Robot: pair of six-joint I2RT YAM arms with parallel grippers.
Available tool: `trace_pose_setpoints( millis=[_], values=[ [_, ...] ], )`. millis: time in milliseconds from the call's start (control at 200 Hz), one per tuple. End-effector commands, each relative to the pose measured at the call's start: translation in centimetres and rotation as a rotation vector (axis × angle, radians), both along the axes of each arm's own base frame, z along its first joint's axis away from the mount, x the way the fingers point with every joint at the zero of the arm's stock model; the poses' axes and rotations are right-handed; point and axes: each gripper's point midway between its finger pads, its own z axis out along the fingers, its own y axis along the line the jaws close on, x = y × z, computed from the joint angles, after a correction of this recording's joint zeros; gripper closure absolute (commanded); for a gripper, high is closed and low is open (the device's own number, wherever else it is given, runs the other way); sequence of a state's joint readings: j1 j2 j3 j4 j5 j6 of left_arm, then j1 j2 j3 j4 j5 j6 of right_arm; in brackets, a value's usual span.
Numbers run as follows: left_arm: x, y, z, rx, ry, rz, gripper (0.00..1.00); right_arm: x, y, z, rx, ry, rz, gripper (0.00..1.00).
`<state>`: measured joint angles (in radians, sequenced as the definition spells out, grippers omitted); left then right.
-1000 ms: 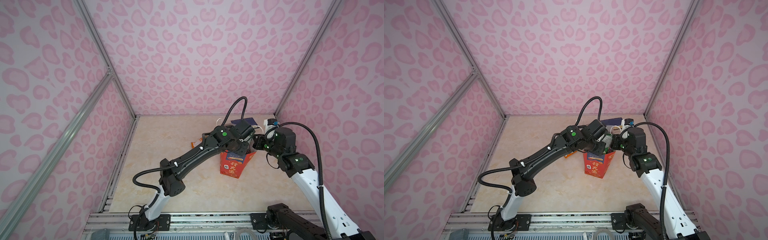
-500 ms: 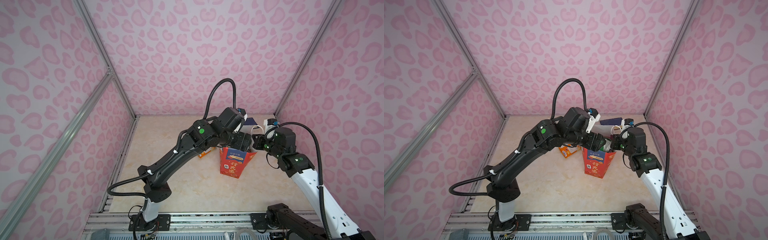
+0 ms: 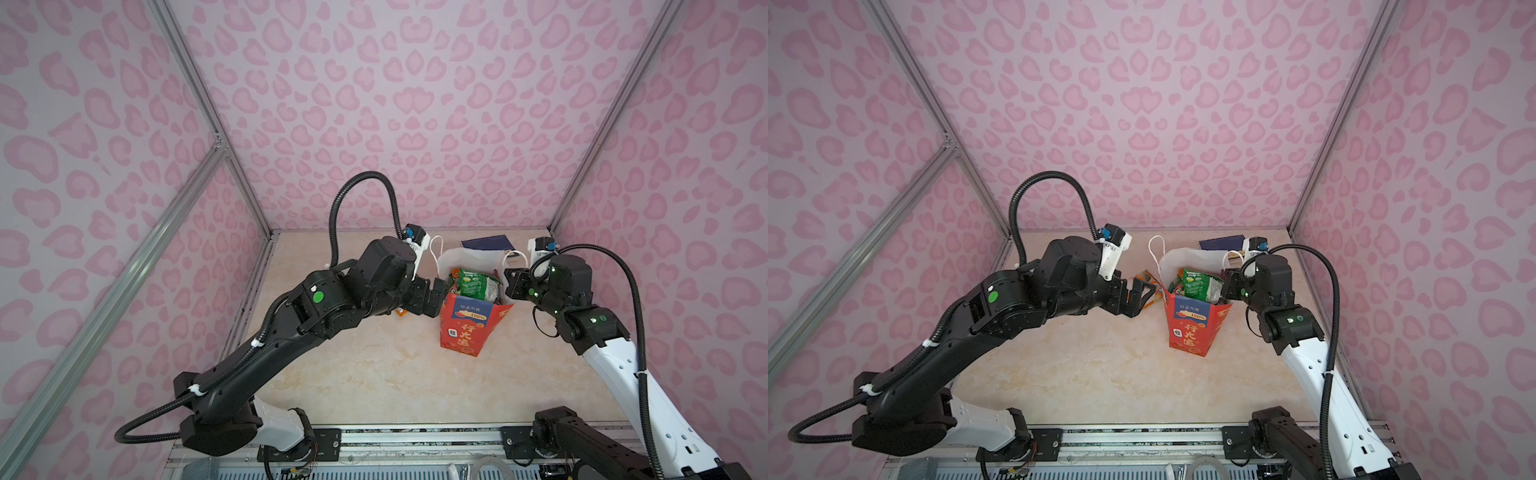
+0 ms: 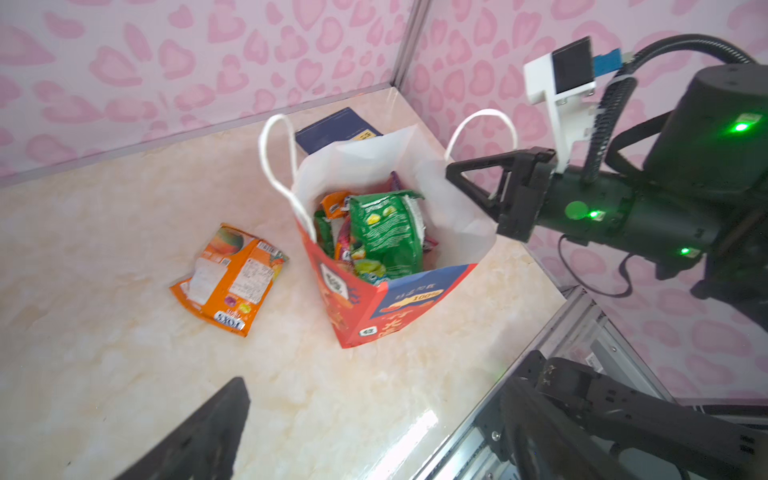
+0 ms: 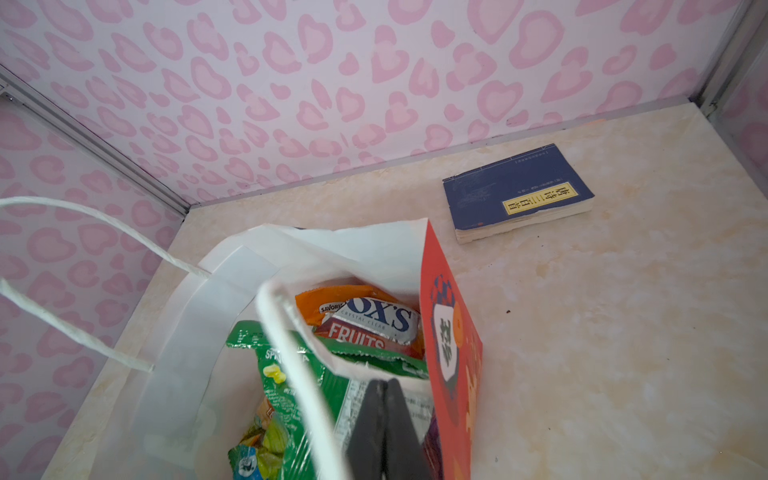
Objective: Place the snacks into the paper bag
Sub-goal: 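Move the left gripper back over the orange mango packet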
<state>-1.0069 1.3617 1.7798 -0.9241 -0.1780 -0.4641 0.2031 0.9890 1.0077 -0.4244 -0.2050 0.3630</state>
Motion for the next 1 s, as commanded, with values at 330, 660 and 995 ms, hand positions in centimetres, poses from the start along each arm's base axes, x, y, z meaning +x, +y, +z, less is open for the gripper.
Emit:
trace_pose_setpoints(
  millis=[330,660,995],
  values=[
    [4.5,9.7,-8.1,-0.130,0.130,0.301,0.03,0.1,0.3,0.3,0.011,-0.015,0.010,1.00],
    [9.1,8.7,-18.3,0.040,0.348,0.322,0.03,0.1,0.2,0.3,0.007,-0.016,0.006,1.00],
    [14.0,5.7,-28.8,0.218,0.537,0.317,0.03,0.2,0.2,0.2,0.004,-0.014,0.006,1.00]
  ],
)
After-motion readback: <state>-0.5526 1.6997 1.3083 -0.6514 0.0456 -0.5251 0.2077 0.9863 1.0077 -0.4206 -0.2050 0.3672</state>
